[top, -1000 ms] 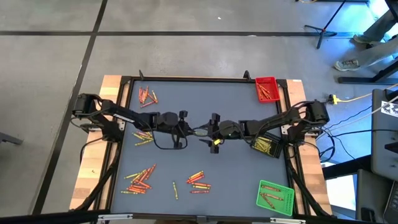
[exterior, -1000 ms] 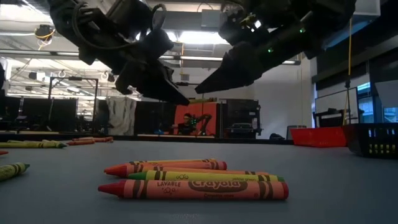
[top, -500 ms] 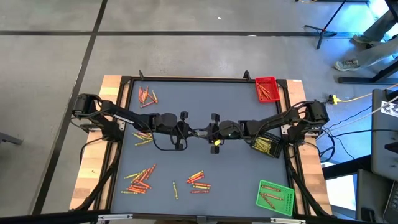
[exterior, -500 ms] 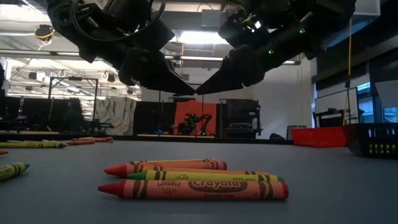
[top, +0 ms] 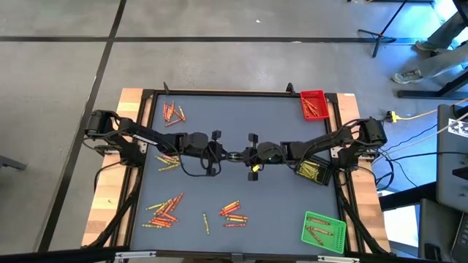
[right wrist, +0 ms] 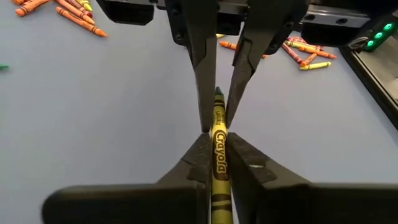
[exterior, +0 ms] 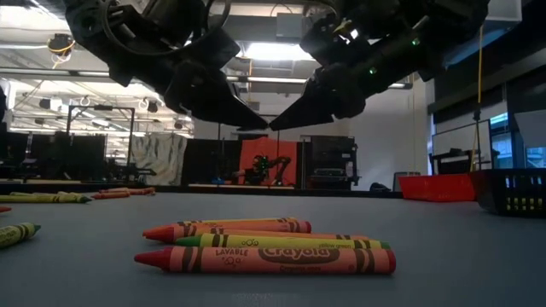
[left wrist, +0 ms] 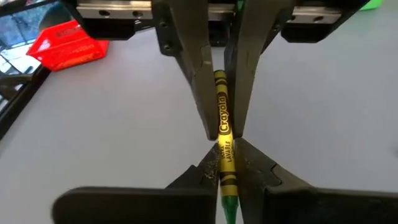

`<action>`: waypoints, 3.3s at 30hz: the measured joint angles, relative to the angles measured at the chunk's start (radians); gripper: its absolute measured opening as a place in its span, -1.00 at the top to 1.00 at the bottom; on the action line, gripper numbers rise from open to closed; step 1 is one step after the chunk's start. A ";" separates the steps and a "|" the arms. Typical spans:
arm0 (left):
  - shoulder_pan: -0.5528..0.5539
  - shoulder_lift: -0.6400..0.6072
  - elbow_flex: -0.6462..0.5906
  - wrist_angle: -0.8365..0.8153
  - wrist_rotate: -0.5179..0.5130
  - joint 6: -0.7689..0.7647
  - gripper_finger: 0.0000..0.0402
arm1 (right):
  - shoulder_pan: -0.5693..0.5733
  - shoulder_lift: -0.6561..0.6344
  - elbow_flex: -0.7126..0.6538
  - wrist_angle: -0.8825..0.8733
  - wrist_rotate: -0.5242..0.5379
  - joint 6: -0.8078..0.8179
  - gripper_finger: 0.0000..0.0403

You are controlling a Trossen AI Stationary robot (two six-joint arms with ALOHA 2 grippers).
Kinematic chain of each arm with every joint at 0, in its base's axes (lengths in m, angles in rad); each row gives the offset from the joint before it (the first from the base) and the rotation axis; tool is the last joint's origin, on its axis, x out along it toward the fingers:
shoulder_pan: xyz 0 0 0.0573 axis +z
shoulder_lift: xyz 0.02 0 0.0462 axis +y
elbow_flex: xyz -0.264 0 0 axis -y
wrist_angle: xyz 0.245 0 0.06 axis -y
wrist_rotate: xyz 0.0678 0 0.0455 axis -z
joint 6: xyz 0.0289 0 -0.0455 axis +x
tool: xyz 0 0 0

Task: Sort crayons
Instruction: Put the green crayon into the black basket

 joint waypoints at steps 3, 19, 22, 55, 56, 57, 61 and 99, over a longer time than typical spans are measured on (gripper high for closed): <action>0.000 0.000 0.000 0.006 0.012 0.000 0.73 | 0.000 -0.022 0.000 -0.030 0.000 -0.004 0.81; -0.001 0.000 0.000 -0.029 0.021 0.006 0.42 | 0.130 -0.253 0.301 -1.167 0.036 0.406 0.83; -0.001 0.000 0.000 -0.035 0.019 0.006 0.42 | 0.173 -0.268 0.340 -1.340 -0.017 0.554 0.87; -0.001 0.000 0.000 -0.046 -0.016 0.008 0.42 | 0.581 -0.585 -0.049 -1.608 0.042 1.580 0.48; -0.001 0.000 0.000 -0.046 -0.016 0.007 0.42 | 0.581 -0.585 -0.050 -1.612 0.042 1.580 0.39; -0.001 0.000 0.000 -0.046 -0.016 0.007 0.42 | 0.581 -0.585 -0.050 -1.612 0.042 1.580 0.30; -0.001 0.000 0.000 -0.044 -0.016 0.008 0.42 | 0.559 -0.586 -0.034 -1.610 0.099 1.571 0.03; -0.111 0.002 0.001 -0.087 -0.013 -0.001 0.02 | 0.185 -0.316 -0.002 -0.540 0.325 0.359 -0.62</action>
